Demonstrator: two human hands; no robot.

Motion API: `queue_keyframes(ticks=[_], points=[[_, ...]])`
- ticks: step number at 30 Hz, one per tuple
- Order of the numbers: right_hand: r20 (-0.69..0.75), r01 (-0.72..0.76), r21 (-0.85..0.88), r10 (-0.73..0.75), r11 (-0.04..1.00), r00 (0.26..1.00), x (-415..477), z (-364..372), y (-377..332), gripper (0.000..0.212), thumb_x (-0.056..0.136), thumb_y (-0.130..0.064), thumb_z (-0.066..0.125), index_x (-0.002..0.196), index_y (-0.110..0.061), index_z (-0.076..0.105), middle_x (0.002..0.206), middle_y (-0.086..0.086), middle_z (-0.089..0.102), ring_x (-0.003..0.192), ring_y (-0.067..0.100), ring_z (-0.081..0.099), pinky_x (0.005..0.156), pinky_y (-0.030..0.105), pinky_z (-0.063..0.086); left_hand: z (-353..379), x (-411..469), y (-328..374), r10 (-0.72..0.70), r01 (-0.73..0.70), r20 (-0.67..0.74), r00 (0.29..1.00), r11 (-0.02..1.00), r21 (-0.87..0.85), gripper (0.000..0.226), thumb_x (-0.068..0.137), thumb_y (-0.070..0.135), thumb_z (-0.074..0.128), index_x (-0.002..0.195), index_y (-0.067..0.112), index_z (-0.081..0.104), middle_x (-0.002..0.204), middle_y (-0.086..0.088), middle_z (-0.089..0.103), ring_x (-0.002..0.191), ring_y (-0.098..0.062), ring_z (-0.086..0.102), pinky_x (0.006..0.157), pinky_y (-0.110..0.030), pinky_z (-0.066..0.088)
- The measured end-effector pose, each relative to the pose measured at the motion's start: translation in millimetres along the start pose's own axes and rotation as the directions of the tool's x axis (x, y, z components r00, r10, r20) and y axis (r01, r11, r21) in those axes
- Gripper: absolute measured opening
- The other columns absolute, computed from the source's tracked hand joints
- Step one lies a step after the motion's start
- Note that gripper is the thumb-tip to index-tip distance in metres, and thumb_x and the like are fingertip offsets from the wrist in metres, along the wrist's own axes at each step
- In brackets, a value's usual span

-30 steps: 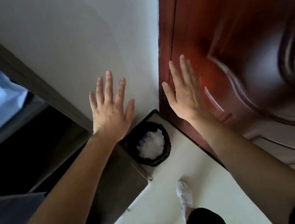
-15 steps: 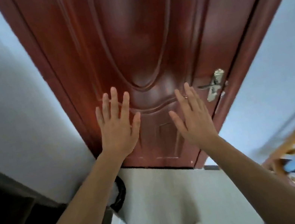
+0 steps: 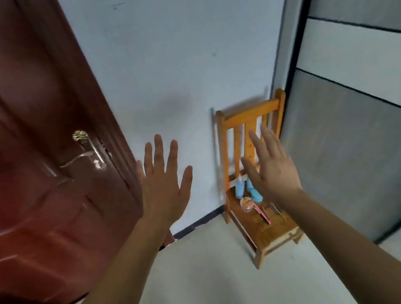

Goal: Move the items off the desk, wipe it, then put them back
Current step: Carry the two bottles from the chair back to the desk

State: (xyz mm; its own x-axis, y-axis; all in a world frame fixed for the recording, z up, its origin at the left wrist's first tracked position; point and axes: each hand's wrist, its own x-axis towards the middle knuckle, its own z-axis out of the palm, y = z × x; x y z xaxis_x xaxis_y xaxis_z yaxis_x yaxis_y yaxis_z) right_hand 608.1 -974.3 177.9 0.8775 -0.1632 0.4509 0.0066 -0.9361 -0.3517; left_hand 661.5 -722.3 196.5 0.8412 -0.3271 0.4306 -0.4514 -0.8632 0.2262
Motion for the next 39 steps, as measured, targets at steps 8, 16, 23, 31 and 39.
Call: queue_keyframes(ticks=[8,16,23,31,39], points=[[0.17,-0.231,-0.109,0.247,0.967,0.954,26.0,-13.0,172.0,0.072,0.102,-0.061,0.03,0.159,-0.028,0.001,0.169,0.0,-0.001,0.156,0.02,0.001,0.121,0.044,0.013,103.0,53.8,120.0,-0.024,0.043,0.201,0.979,0.995,-0.093,0.069,0.098,0.059,0.02,0.157,0.027,0.006,0.164,-0.003,-0.014,0.152,-0.022,-0.01,0.12,-0.056,0.012],[0.226,-0.25,-0.108,0.269,0.962,0.936,93.0,46.8,212.9,0.074,0.101,-0.065,0.029,0.156,-0.036,-0.01,0.169,-0.005,-0.004,0.155,0.018,-0.002,0.116,0.038,0.005,160.4,116.7,104.3,-0.064,0.085,0.219,0.974,0.993,-0.086,0.072,0.094,0.065,0.015,0.157,0.031,0.006,0.165,0.0,-0.012,0.152,-0.021,-0.005,0.122,-0.053,0.011],[0.233,-0.217,-0.104,0.236,0.971,0.944,169.6,81.6,240.0,0.075,0.101,-0.057,0.037,0.158,-0.031,-0.004,0.168,-0.009,-0.008,0.154,0.015,-0.004,0.116,0.039,0.006,203.6,191.8,98.8,-0.073,0.093,0.272,0.959,0.994,-0.06,0.069,0.097,0.062,0.021,0.157,0.03,0.005,0.164,0.0,-0.015,0.152,-0.022,-0.008,0.123,-0.05,0.006],[0.335,-0.157,0.018,0.142,0.987,0.931,221.9,131.4,296.9,0.07,0.103,-0.05,0.038,0.16,-0.024,0.007,0.169,0.002,0.003,0.156,0.025,0.007,0.123,0.05,0.02,265.4,228.7,114.4,-0.189,0.201,0.302,0.934,0.98,-0.009,0.069,0.098,0.058,0.022,0.158,0.026,0.009,0.166,-0.002,-0.008,0.153,-0.024,-0.002,0.122,-0.05,0.011],[0.45,-0.011,0.038,-0.008,0.999,0.893,238.2,185.6,352.5,0.067,0.103,-0.048,0.045,0.158,-0.016,0.022,0.167,0.01,0.018,0.153,0.028,0.022,0.119,0.046,0.03,346.6,212.4,132.0,-0.413,0.437,0.387,0.824,0.899,0.028,0.066,0.099,0.059,0.02,0.157,0.029,0.011,0.165,0.0,-0.007,0.153,-0.024,-0.004,0.121,-0.055,0.015]])
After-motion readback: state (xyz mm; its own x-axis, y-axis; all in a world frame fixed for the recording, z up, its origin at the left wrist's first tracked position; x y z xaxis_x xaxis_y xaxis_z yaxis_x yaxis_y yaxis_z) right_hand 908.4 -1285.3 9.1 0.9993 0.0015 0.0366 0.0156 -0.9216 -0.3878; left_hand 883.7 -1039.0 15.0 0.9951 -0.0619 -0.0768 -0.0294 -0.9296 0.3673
